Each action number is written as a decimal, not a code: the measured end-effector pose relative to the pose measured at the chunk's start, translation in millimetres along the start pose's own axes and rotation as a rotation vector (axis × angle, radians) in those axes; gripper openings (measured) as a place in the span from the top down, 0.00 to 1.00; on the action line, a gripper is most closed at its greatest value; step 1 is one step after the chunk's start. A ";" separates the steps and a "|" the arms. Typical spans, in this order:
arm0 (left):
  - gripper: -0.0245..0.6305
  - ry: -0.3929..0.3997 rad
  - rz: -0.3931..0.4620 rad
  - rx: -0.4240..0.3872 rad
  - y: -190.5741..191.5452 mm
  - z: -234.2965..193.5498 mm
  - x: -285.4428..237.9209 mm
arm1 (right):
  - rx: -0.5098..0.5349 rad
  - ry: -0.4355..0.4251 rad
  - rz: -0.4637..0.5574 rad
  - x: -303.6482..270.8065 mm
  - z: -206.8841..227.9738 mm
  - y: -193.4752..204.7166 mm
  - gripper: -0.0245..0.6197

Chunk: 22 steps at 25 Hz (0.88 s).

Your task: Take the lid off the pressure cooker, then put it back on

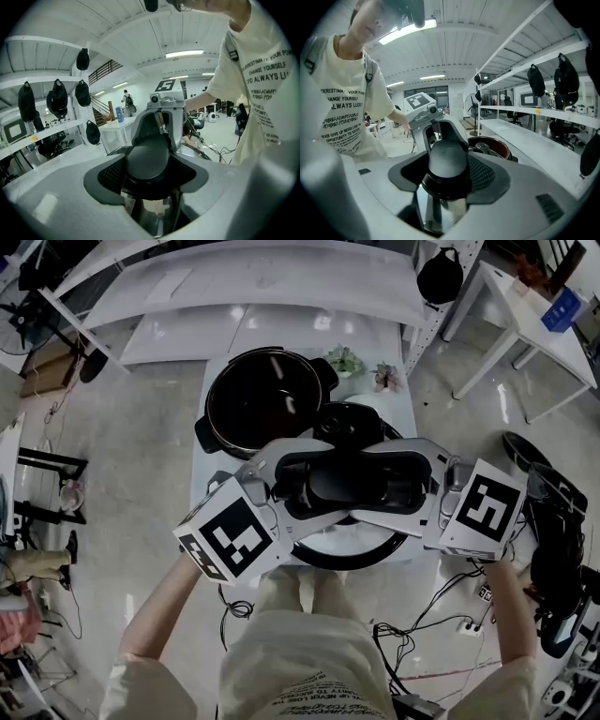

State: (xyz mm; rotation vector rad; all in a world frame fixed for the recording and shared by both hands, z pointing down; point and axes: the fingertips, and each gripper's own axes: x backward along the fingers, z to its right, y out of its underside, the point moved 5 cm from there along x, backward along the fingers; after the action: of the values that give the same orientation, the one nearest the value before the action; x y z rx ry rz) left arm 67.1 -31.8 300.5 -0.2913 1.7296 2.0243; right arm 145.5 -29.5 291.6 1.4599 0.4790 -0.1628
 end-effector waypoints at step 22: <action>0.51 0.010 -0.074 0.061 41.5 51.6 -72.4 | -0.046 -0.032 -0.009 17.1 -14.5 95.3 0.55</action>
State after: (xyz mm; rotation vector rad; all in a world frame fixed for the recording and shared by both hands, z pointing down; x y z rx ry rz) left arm 117.6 -0.8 378.6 -0.3406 1.7563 1.9173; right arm 194.9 -1.0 371.2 1.4087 0.4601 -0.1811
